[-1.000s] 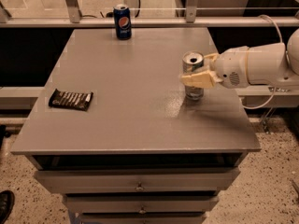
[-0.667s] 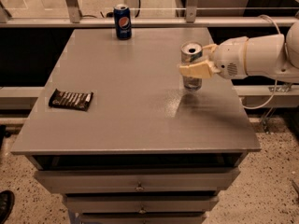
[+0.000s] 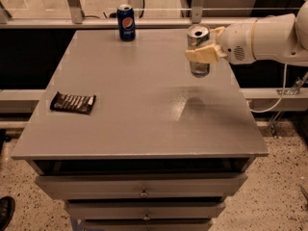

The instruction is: Move redbull can near pepsi can

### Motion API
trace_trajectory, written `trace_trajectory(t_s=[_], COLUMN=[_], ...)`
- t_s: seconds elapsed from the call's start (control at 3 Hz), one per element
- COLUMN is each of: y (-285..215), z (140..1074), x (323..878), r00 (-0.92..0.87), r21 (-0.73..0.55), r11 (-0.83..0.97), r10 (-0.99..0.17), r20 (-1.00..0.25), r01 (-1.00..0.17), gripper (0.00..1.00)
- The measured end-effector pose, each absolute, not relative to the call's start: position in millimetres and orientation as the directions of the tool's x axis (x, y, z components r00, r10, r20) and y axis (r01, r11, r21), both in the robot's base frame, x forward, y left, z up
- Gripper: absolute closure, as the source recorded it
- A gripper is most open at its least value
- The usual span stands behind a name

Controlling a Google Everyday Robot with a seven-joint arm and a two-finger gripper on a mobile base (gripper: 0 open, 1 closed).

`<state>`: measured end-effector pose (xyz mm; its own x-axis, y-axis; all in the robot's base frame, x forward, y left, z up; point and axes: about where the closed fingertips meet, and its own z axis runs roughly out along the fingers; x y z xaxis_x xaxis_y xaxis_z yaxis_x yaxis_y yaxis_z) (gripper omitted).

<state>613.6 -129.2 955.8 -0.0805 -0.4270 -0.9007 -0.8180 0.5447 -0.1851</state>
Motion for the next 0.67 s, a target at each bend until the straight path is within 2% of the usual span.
trace_trajectory(t_s=[0.33,0.67], y=[-126,-115], z=[958,973], x=[633,700], r00=[-0.071,-0.017], r21=[-0.206,-0.245], r11=[0.575,0.648], r10=[-0.421,-0.37], r20=[-0.904,-0.929], r01=[-0.792,-0.721], gripper=[1.0,1.0])
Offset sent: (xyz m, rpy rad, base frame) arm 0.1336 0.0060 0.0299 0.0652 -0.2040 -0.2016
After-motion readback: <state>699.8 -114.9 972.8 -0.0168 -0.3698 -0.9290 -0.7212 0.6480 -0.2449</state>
